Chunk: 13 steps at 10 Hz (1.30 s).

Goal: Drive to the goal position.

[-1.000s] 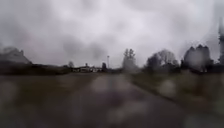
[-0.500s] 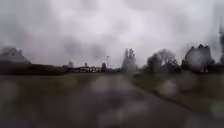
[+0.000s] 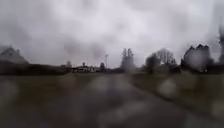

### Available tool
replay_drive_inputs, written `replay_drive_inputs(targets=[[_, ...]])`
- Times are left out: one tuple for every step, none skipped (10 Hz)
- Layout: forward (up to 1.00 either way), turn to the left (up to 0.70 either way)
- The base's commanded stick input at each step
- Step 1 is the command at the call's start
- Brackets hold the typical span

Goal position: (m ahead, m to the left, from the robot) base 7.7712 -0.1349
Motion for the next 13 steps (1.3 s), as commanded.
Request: replay_drive_inputs(targets=[[1.00,0.00],[1.00,0.00],[1.00,0.00],[1.00,0.00],[1.00,0.00],[1.00,0.00],[1.00,0.00],[1.00,0.00],[1.00,0.00],[1.00,0.00],[1.00,0.00],[1.00,0.00],[1.00,0.40]])
